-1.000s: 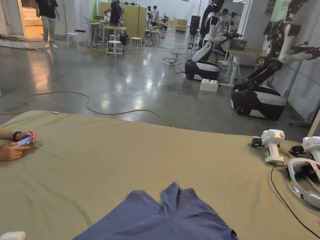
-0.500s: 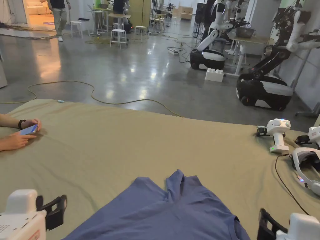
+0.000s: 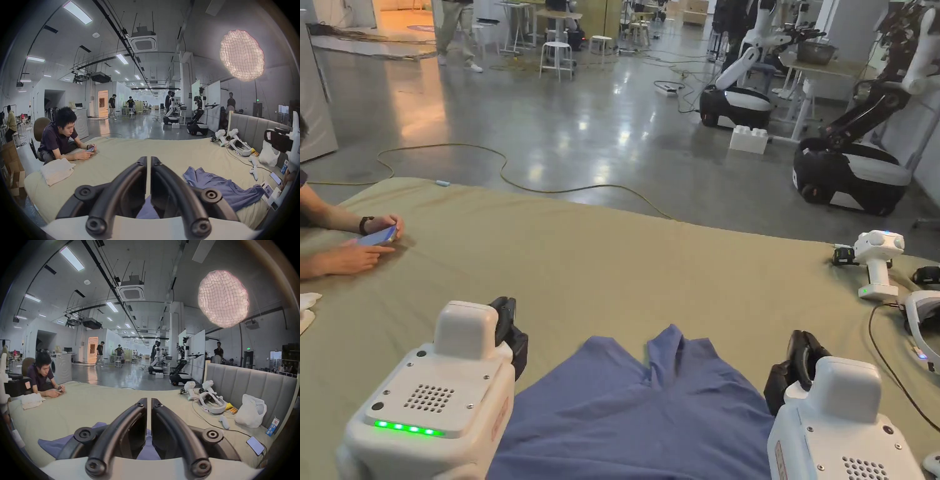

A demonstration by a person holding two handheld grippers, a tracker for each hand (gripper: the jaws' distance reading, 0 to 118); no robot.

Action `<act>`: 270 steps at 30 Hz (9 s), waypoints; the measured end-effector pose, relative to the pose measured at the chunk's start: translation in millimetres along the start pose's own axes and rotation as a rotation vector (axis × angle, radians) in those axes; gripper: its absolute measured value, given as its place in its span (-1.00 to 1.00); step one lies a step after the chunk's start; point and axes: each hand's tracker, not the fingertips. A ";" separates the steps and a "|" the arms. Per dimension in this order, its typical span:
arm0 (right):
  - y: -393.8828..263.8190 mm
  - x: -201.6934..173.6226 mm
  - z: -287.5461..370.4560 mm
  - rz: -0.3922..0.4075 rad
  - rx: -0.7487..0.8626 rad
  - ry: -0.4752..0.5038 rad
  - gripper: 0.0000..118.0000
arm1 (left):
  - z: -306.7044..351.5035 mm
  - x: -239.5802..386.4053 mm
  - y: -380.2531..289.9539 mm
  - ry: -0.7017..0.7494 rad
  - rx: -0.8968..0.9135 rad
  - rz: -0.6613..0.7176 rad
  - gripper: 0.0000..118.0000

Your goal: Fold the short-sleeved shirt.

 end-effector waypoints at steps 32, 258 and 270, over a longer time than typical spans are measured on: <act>-47.7 -7.2 -28.3 0.042 -0.227 0.092 -1.00 | -21.6 -182.1 -125.3 0.132 -0.716 0.336 -0.92; -66.0 21.1 -6.1 0.050 -0.297 0.054 -1.00 | 42.0 -105.3 -146.6 -0.116 -0.981 0.130 0.00; -78.7 33.5 -0.7 0.055 -0.357 0.031 -1.00 | -5.8 -113.0 -189.8 -0.009 -1.075 0.208 -0.01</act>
